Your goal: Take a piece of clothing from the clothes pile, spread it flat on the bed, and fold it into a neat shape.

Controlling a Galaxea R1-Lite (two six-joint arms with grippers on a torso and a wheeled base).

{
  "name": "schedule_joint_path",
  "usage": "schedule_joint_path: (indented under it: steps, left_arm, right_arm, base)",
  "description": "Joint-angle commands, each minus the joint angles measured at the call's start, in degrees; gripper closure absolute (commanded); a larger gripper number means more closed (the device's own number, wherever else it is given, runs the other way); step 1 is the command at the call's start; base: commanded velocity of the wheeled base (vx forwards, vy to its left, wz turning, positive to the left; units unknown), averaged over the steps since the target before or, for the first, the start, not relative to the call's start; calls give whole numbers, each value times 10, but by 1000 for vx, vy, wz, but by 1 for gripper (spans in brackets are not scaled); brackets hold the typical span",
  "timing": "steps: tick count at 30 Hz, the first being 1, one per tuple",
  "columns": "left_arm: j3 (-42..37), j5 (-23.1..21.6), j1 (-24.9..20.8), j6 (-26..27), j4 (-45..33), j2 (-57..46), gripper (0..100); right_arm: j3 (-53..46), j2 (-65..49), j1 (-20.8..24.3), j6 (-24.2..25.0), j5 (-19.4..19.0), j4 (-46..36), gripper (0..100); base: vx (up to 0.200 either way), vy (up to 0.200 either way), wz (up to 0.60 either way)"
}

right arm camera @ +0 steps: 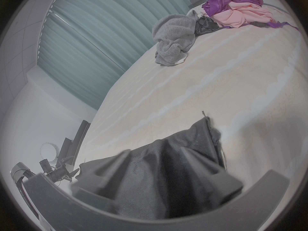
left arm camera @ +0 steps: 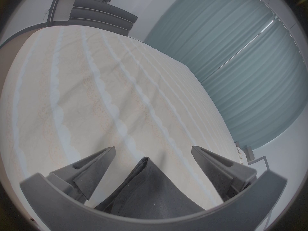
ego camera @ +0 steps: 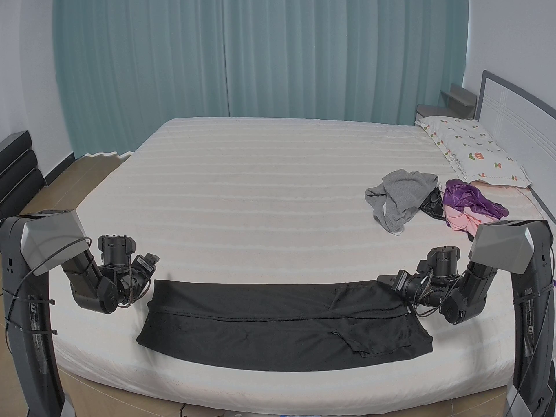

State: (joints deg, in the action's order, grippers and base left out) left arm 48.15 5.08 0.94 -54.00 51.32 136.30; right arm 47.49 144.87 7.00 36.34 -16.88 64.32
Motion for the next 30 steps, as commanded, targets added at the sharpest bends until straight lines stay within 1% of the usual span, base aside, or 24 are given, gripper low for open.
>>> schedule_joint_path:
  steps: [1, 10, 22, 23, 27, 30]
  left_arm:
    - [0, 0, 0, 0, 0, 1, 0]
    - [0, 0, 0, 0, 0, 1, 0]
    - [0, 0, 0, 0, 0, 1, 0]
    - [0, 0, 0, 0, 0, 1, 0]
    - [-9, 0, 0, 0, -1, -7, 0]
    - [-34, 3, -3, 5, 6, -33, 0]
  right_arm:
    - [1, 2, 0, 0, 1, 6, 100]
    - [1, 12, -1, 5, 4, 75, 100]
    - [1, 24, 0, 0, 6, 69, 100]
    - [1, 24, 0, 0, 6, 69, 0]
    - [-12, 8, 0, 3, 15, 69, 0]
    - [-47, -28, -2, 12, 13, 77, 0]
  base:
    - [0, 0, 0]
    - [0, 0, 0]
    - [0, 0, 0]
    - [0, 0, 0]
    - [0, 0, 0]
    - [0, 0, 0]
